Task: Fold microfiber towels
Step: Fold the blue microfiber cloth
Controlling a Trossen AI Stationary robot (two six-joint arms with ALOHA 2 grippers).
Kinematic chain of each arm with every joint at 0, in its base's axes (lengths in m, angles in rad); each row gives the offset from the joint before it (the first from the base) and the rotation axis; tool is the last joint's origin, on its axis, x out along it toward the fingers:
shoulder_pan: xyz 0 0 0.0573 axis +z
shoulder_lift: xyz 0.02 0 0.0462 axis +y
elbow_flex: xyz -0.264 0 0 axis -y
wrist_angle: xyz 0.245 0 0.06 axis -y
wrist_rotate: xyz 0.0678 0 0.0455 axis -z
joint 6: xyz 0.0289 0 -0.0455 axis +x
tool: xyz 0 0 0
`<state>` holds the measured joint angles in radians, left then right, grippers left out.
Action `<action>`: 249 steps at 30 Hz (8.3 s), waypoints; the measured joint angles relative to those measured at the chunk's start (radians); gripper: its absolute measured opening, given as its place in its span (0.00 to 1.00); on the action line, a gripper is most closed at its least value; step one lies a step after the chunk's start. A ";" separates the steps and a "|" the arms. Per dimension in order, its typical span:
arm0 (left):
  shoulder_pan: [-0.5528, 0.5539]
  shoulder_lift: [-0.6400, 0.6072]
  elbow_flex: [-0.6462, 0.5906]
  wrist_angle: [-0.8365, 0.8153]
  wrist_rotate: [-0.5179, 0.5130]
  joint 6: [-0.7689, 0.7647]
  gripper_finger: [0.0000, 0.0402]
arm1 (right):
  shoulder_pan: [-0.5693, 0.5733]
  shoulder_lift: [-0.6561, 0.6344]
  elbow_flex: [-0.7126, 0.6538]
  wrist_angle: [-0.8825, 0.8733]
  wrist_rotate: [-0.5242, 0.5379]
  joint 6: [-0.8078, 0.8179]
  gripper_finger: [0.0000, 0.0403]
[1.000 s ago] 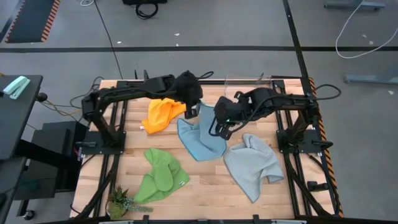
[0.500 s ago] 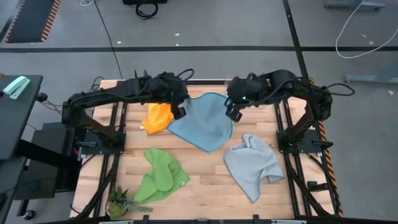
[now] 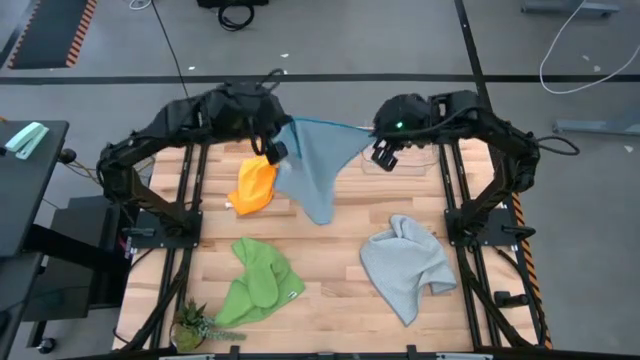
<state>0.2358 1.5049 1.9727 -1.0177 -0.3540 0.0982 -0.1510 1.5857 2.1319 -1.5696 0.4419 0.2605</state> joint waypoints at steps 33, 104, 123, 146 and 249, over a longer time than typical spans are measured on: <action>0.032 0.157 0.295 -0.117 -0.019 0.032 0.00 | -0.098 -0.056 0.136 0.012 0.075 -0.072 0.00; -0.336 0.167 -0.641 0.153 0.868 -0.428 0.01 | 0.513 -0.060 -0.951 0.559 -0.376 0.669 0.06; -0.338 0.259 -0.642 0.227 0.936 -0.376 0.07 | 0.546 -0.059 -1.078 0.663 -0.377 0.770 0.13; -0.288 0.252 -0.641 0.254 0.964 -0.375 0.22 | 0.109 -0.093 -1.118 0.820 -0.327 0.444 0.25; 0.084 0.109 -0.640 0.737 0.652 -0.345 0.09 | 0.069 -0.217 -0.707 0.577 -0.226 0.198 0.00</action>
<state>0.3198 1.6143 1.3331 -0.2809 0.2979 -0.2469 -0.0822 1.3691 1.4249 -0.9923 0.2157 0.4587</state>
